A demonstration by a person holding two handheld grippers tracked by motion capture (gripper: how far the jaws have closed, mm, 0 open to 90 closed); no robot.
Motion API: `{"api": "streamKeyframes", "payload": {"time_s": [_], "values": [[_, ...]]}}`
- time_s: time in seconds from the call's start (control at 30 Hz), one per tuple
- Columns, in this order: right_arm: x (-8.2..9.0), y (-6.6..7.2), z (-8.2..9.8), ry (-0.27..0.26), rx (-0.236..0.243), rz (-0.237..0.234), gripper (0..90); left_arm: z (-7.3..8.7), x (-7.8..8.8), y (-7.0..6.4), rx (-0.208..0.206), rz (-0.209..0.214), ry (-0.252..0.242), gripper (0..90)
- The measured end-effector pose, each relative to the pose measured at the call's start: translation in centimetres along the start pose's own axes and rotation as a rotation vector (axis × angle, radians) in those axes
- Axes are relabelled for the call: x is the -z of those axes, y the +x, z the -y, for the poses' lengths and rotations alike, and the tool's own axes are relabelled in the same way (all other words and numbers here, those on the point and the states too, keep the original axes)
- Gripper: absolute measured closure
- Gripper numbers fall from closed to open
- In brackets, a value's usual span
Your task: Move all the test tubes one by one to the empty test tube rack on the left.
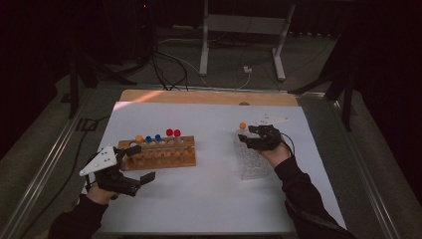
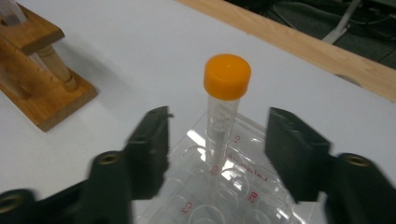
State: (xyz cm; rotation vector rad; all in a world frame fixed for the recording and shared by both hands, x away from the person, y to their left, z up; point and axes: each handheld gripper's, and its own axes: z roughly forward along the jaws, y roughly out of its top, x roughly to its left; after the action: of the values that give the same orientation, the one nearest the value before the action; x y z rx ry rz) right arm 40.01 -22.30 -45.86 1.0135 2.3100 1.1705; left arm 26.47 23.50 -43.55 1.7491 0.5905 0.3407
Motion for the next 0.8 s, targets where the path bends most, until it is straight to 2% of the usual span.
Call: {"api": "streamKeyframes", "payload": {"time_s": [0.13, 0.3, 0.47, 0.7, 0.8], "values": [[-0.4, -0.2, -0.2, 0.017, 0.008, -0.014, 57.5, 0.1, -0.1, 0.1, 0.003, 0.002, 0.003, 0.6], [-0.8, -0.3, -0.4, 0.021, 0.009, -0.027, 63.6, 0.1, 0.0, 0.1, 0.002, -0.001, 0.002, 0.6], [-1.1, -0.3, -0.5, 0.022, 0.01, -0.016, 73.1, 0.3, 0.0, 0.3, 0.011, -0.005, 0.007, 0.6], [-0.9, -0.4, -0.6, 0.025, 0.01, -0.01, 74.9, 0.3, 0.0, 0.3, 0.013, 0.001, 0.012, 0.6], [-0.5, -0.3, -1.0, 0.008, 0.013, -0.007, 75.0, 0.3, -0.1, 0.3, 0.013, 0.0, 0.014, 0.6]]}}
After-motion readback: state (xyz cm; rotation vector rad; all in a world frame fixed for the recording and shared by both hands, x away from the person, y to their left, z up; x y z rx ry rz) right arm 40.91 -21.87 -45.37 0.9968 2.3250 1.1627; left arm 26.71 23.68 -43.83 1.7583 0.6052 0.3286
